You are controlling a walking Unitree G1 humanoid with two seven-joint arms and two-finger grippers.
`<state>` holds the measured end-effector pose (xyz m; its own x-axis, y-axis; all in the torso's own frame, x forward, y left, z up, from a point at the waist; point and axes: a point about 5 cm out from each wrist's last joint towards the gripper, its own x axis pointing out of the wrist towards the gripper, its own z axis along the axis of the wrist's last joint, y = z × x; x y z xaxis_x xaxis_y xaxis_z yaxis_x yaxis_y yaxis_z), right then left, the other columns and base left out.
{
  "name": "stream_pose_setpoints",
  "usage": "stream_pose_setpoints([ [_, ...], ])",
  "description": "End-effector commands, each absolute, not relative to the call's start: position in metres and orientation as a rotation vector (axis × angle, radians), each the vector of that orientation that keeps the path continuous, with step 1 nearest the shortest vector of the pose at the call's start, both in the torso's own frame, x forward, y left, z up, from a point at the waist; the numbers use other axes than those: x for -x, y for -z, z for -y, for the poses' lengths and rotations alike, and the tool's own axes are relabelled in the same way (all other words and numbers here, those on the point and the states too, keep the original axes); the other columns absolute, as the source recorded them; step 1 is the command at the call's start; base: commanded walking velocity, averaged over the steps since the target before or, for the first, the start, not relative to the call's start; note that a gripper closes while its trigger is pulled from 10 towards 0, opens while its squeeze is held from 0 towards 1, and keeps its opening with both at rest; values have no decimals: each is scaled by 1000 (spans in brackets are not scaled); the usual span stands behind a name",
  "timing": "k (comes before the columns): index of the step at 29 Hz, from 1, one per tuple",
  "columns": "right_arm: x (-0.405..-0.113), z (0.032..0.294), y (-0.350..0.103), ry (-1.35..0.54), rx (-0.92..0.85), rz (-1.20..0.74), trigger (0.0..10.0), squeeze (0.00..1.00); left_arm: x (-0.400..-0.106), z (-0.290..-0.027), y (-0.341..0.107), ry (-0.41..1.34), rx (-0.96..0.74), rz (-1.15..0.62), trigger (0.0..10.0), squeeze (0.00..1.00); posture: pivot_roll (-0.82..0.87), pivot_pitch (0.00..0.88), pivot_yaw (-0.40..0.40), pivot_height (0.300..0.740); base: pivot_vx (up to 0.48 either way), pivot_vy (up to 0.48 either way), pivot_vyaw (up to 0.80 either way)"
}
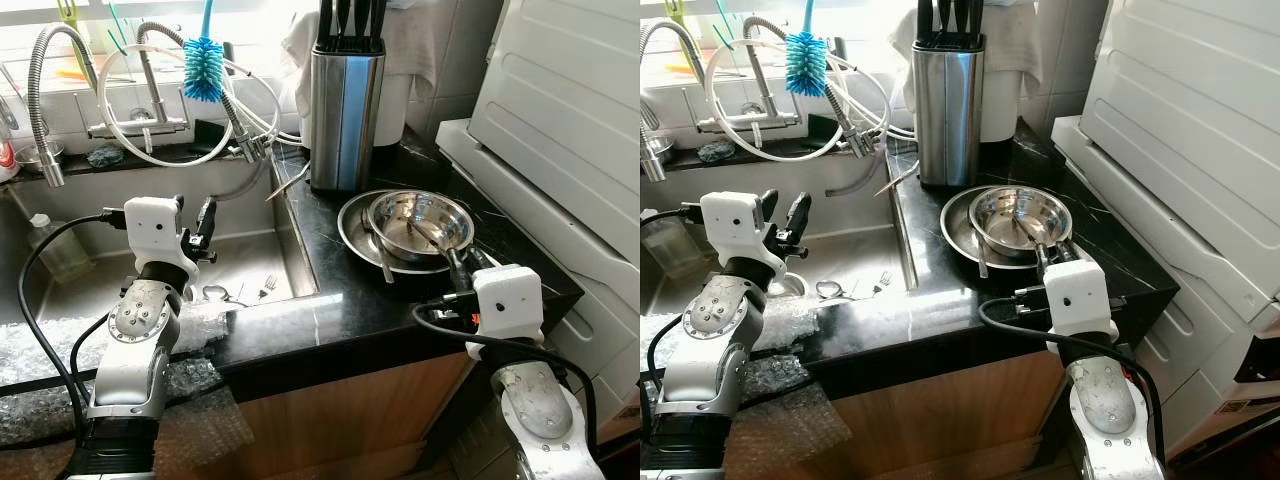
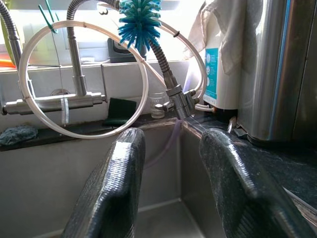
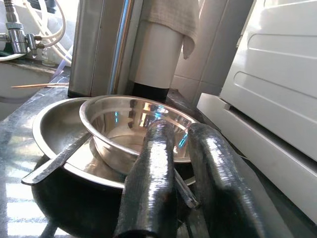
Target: Kitchen organization
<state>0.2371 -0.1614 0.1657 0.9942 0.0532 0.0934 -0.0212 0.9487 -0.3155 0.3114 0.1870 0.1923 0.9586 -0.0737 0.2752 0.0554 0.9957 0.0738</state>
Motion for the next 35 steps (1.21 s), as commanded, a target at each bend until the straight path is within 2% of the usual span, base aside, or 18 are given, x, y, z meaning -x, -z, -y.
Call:
stream_pose_setpoints([
  [1, -239, 163, -166, -32, 317, 92, 0, 0, -312, -187, -197, 69, -72, 294, 10000, 0, -164, 1, -9, 740, 0, 0, 0],
  [5, -239, 163, -167, -29, 314, 99, 0, 0, -313, -187, -198, 68, -74, 297, 10000, 0, -165, 0, -8, 740, 0, 0, 0],
  [6, -239, 163, -169, -29, 311, 111, 9490, 0, -313, -187, -198, 68, -74, 299, 10000, 0, -165, 1, -7, 740, 0, 0, 0],
  [7, -240, 162, -171, -32, 307, 123, 10000, 0, -313, -187, -198, 68, -74, 300, 10000, 0, -165, 0, -7, 740, 0, 0, 0],
  [19, -241, 161, -175, -26, 307, 142, 10000, 0, -313, -187, -199, 67, -75, 304, 10000, 0, -164, 0, -8, 740, 0, 0, 0],
  [28, -244, 152, -196, -59, 255, 254, 10000, 0, -314, -190, -202, 54, -79, 314, 10000, 0, -165, 0, -12, 740, 0, 0, 0],
  [35, -244, 130, -229, -174, 77, 393, 10000, 0, -314, -188, -203, 53, -70, 321, 10000, 0, -170, 0, -16, 740, 0, 0, 0],
])
